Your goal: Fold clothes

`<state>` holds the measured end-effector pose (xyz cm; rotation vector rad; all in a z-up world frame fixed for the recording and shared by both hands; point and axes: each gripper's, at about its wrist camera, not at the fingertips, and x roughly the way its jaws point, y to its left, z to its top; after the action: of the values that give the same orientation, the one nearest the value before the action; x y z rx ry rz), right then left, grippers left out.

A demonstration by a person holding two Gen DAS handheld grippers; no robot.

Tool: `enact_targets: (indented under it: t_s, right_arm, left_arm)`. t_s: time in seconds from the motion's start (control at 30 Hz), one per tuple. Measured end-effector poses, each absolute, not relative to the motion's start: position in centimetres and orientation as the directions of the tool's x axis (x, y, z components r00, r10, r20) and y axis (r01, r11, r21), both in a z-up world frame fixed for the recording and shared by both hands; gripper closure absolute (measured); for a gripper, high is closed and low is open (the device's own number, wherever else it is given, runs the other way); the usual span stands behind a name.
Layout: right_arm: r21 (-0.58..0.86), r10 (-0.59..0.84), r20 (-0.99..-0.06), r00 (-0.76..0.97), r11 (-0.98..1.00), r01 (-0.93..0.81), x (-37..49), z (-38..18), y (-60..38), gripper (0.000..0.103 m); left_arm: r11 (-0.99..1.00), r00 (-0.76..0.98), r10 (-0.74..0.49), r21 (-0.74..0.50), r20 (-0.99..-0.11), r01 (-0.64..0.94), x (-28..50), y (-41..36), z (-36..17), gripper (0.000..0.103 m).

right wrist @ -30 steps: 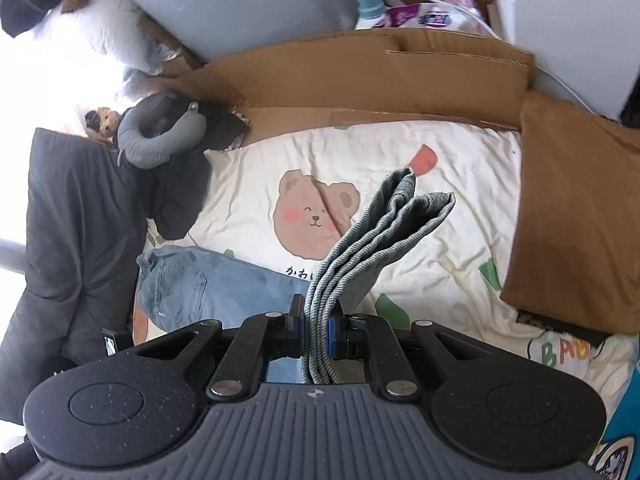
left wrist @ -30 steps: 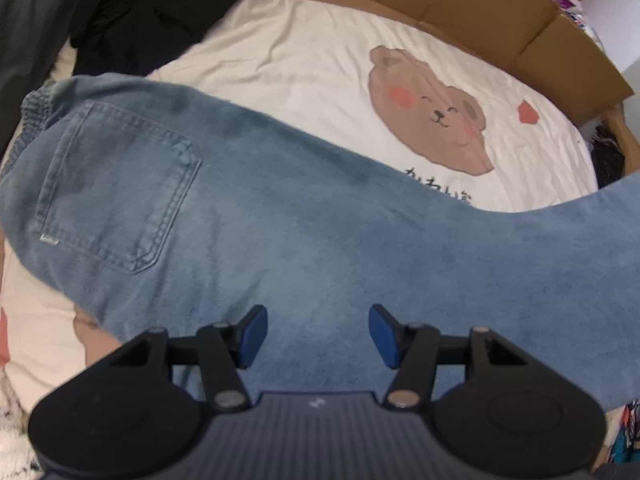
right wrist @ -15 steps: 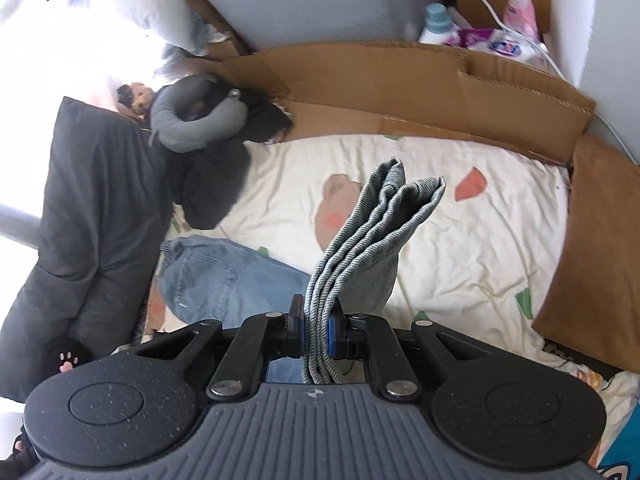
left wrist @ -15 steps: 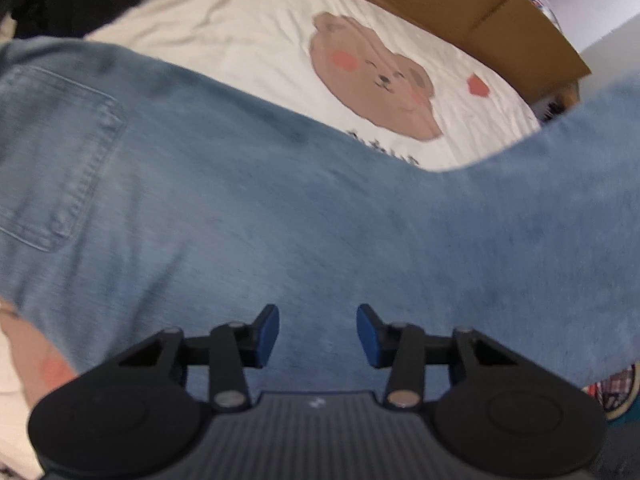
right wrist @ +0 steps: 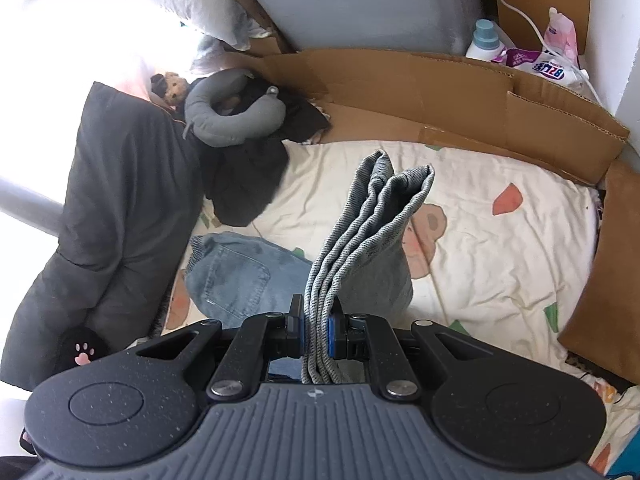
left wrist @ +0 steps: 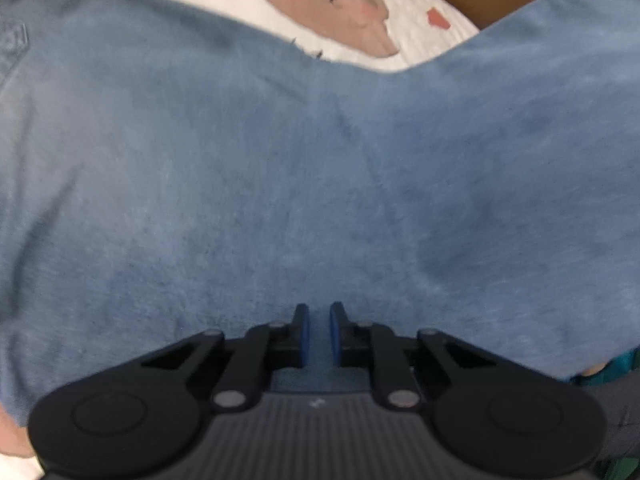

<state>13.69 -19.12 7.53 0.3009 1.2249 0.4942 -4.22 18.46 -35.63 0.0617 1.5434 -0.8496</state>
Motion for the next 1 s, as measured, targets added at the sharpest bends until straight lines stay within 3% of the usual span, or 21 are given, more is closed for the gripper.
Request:
enact_targets:
  t_s: [0.3,0.77,1.0]
  right_arm:
    - [0.528,0.556,-0.776,0.298,0.831,-0.176,10.6,7.2,-20.1,0.094]
    - [0.6,0.588,-0.688,0.425,0.79,-0.123,9.1,5.3,-22.7,0.093]
    - [0.598,0.589,-0.689,0.423,0.791,-0.128,9.2,4.3,-22.3,0.093]
  left_arm:
    - [0.722,-0.199,-0.457,-0.492,-0.867,0.486,-1.5,16.3,-38.3,0.096]
    - [0.654,-0.134,-0.503,-0.478,-0.854,0.587,4.2,6.2,-38.2,0.103]
    - [0.639,-0.116,-0.495,-0.451,-0.861,0.624,5.6,2.4,-38.5,0.103]
